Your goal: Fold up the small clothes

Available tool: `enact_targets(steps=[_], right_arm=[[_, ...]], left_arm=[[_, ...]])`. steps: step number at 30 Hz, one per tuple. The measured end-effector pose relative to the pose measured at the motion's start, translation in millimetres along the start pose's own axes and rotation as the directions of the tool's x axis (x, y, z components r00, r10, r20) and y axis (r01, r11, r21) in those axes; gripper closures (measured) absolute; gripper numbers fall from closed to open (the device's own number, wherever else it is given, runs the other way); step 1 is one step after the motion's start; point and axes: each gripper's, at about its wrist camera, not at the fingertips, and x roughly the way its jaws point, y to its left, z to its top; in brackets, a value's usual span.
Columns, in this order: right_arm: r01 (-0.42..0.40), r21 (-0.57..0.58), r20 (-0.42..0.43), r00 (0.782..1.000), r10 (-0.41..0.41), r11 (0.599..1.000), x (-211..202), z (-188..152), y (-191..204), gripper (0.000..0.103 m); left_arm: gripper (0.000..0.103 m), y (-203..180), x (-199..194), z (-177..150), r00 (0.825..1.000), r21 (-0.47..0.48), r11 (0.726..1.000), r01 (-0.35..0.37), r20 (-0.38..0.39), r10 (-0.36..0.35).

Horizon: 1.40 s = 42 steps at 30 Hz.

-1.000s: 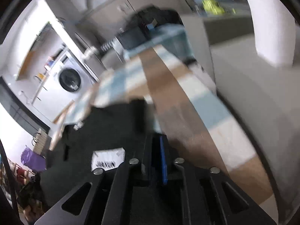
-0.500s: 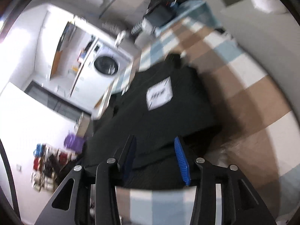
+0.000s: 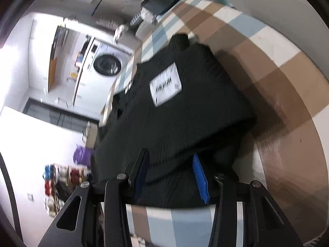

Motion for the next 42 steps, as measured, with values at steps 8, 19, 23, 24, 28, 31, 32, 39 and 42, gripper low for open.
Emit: enact_targets(steps=[8,19,23,24,28,31,32,39,42], right_arm=[[-0.036,0.014,0.145,0.989,0.034,0.999,-1,16,5,0.058],[0.018,0.001,0.14,0.99,-0.018,1.0,6,14,2,0.058],[0.013,-0.001,0.144,0.989,-0.013,1.0,6,12,2,0.057],[0.013,-0.002,0.143,0.99,-0.012,1.0,6,11,2,0.057],[0.006,-0.003,0.146,0.989,-0.005,1.0,4,10,1,0.057],[-0.002,0.002,0.148,0.989,0.002,1.0,3,9,0,0.057],[-0.003,0.0,0.149,0.989,0.003,1.0,3,9,0,0.057],[0.022,0.004,0.187,0.982,-0.022,1.0,3,11,-4,0.059],[0.042,-0.007,0.213,0.976,-0.04,0.999,2,15,-1,0.08]], left_arm=[[0.045,4,6,-5,0.996,-0.014,0.998,0.061,-0.068,-0.062],[0.045,17,15,-9,0.976,-0.078,0.986,0.144,-0.156,-0.155],[0.044,23,27,-2,0.985,-0.107,0.989,0.106,-0.123,-0.119],[0.044,25,31,0,0.987,-0.118,0.988,0.099,-0.118,-0.113],[0.044,24,41,11,0.994,-0.159,0.984,0.081,-0.061,-0.092],[0.044,18,38,19,0.991,-0.158,0.979,0.131,-0.001,-0.133],[0.044,14,35,23,0.99,-0.142,0.98,0.142,0.028,-0.139],[0.09,7,50,40,0.992,-0.141,0.982,0.122,0.05,-0.116],[0.098,9,52,46,0.991,-0.157,0.98,0.119,0.073,-0.108]])
